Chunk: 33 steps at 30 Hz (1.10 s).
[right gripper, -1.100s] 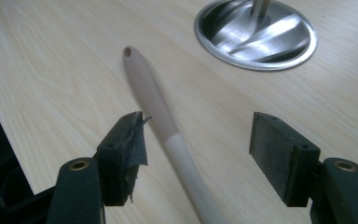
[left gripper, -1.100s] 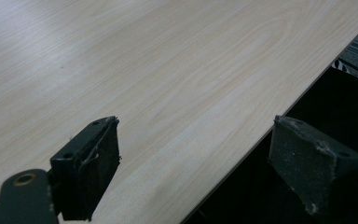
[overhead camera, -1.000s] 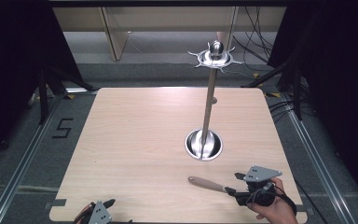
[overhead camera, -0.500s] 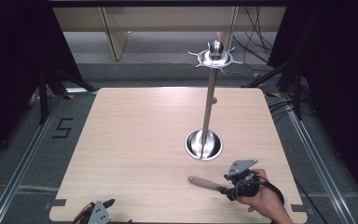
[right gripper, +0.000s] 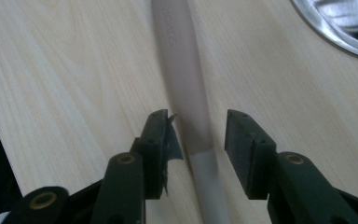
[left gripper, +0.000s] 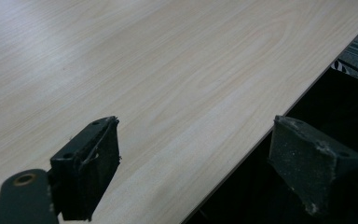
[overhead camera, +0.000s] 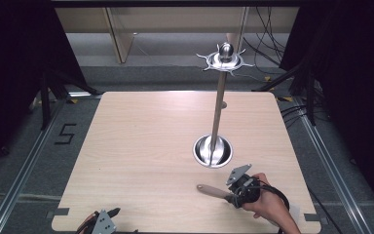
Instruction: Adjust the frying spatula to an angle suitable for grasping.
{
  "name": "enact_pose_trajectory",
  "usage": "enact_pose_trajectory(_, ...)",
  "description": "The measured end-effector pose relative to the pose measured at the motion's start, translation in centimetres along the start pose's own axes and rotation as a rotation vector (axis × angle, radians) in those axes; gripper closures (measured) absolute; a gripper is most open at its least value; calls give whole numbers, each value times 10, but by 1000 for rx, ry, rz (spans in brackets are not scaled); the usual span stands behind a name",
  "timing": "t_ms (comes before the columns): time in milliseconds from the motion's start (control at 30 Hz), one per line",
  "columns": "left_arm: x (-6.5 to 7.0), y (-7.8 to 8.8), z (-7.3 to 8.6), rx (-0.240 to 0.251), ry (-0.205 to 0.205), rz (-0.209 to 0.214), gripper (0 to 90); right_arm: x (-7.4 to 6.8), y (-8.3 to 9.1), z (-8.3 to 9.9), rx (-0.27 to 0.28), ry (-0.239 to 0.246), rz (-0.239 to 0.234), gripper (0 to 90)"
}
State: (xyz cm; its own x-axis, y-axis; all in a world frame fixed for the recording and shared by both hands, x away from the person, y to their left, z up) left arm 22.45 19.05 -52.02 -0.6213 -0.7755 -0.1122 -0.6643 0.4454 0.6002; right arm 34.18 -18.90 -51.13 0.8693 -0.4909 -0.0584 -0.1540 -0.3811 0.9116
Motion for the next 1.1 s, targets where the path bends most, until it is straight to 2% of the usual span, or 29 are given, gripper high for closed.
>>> enact_pose_trajectory(33,0,0,0,-6,-7,-2,155,0,0,0,-5,4,-6,622)
enact_pose_trajectory(67,0,1,0,-8,-7,0,155,2,-3,-2,0,34,-24,628)
enact_pose_trajectory(267,0,0,0,-9,-7,-2,154,0,-3,-4,-54,25,-27,673)
enact_pose_trajectory(300,0,1,0,-5,-5,0,154,1,-5,-5,-57,59,-31,679)
enact_pose_trajectory(367,1,1,0,-4,-1,2,155,2,-6,-6,-59,71,-39,681)
enact_pose_trajectory(400,1,1,0,-5,-1,2,155,1,-6,-5,-73,47,-25,685)
enact_pose_trajectory(433,0,1,0,-7,-3,1,155,2,-7,-5,-83,64,-24,690)
enact_pose_trajectory(600,1,0,0,0,1,1,155,2,-8,-6,-106,53,-18,703)
enact_pose_trajectory(733,0,0,0,-8,-9,-7,155,3,-10,-7,-113,87,-28,710)
enact_pose_trajectory(767,-1,-1,1,-11,-17,-16,155,3,-9,-8,-125,64,-24,711)
enact_pose_trajectory(833,-1,-1,1,-14,-18,-13,155,3,-10,-8,-125,69,-31,711)
enact_pose_trajectory(867,-1,0,1,-12,-22,-8,154,3,-10,-8,-123,78,-33,713)
enact_pose_trajectory(900,-3,0,0,-13,-51,-3,155,3,-10,-9,-140,72,-31,717)
enact_pose_trajectory(967,0,0,1,-13,-9,1,154,3,-10,-9,-145,67,-28,718)
enact_pose_trajectory(1000,-1,1,1,-26,-30,-4,155,4,-10,-10,-152,92,-42,719)
enact_pose_trajectory(1033,-1,1,1,-18,-26,-8,154,4,-10,-10,-149,91,-35,721)
enact_pose_trajectory(1067,-1,0,1,-17,-27,-12,155,3,-10,-10,-162,82,-32,723)
enact_pose_trajectory(1100,-1,1,1,-22,-22,-9,154,4,-9,-10,-189,97,-15,730)
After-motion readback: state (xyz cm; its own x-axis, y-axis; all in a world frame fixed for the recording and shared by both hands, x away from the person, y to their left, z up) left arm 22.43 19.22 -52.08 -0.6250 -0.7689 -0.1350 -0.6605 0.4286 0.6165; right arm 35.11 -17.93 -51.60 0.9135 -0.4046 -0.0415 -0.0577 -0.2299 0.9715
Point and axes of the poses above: each handheld gripper's, and its own axes: y roughly backward along the jaws, z roughly out of its underside, x roughly to its right, the point moved 4 cm from there along -y, roughly forward along the jaws, and after that the axes turned 5 degrees about -z, right-handed, at the moved point
